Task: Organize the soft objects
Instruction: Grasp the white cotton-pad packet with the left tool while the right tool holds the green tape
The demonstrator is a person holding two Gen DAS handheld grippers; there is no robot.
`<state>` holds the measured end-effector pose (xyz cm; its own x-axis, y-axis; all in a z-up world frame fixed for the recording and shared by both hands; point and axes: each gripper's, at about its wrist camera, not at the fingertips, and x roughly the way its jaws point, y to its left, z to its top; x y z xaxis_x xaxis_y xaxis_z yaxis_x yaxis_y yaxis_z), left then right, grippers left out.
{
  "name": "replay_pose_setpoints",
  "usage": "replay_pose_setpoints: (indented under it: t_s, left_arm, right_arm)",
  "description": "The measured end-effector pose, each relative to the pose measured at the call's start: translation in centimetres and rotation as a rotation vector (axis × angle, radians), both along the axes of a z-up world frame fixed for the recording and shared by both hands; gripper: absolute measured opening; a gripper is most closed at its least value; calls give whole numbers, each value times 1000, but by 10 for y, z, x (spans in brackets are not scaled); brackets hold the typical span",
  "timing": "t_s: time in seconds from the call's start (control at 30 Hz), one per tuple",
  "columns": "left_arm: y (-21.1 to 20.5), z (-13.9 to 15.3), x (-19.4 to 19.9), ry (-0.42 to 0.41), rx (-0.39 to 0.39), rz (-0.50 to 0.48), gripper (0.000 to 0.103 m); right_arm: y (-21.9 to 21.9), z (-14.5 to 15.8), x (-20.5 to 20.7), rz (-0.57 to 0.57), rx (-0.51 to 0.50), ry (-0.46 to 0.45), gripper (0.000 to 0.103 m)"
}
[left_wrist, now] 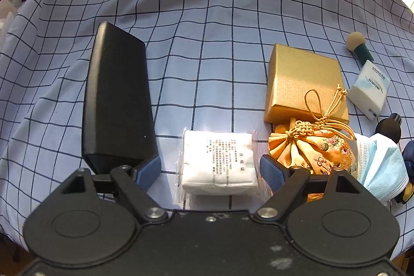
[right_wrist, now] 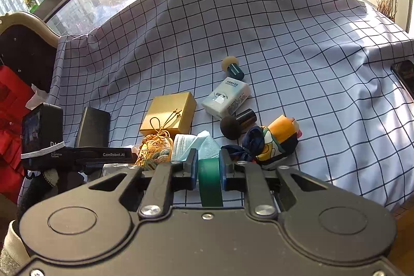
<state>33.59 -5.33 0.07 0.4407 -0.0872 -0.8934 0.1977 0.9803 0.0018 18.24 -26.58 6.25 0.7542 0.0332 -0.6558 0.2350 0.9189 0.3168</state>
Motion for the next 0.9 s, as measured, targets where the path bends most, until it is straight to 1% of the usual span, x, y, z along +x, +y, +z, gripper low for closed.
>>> replay_pose_setpoints:
  t_s: [0.13,0.2,0.27,0.3,0.33,0.37,0.5,0.63,0.8,0.9]
  left_arm:
    - [0,-11,9,53,-12,25,82]
    - [-3,-12,11,43,-4,28,82]
    - [-3,-11,12,38,-10,25,77]
    - [-3,-10,12,36,-16,30,70]
    - [-2,-8,12,31,-17,32,60]
    - [-1,-6,12,29,-22,30,57]
    - [12,3,14,54,-93,66,56]
    - [21,19,4,30,-111,74,56]
    - [34,46,-29,3,-161,12,56]
    - [39,59,-60,-29,-151,-30,56]
  right_arm:
    - [3,-3,4,11,-8,19,16]
    - [3,-5,5,13,-3,26,16]
    - [2,-6,5,7,-6,29,16]
    - [1,-6,5,5,-7,31,16]
    - [1,-6,4,5,-7,31,16]
    - [0,-6,4,5,-7,32,16]
    - [1,-7,4,1,-23,39,16]
    - [1,-7,0,2,-38,40,16]
    - [5,-5,-8,1,-60,30,16]
    - [8,-5,-13,-2,-59,27,16]
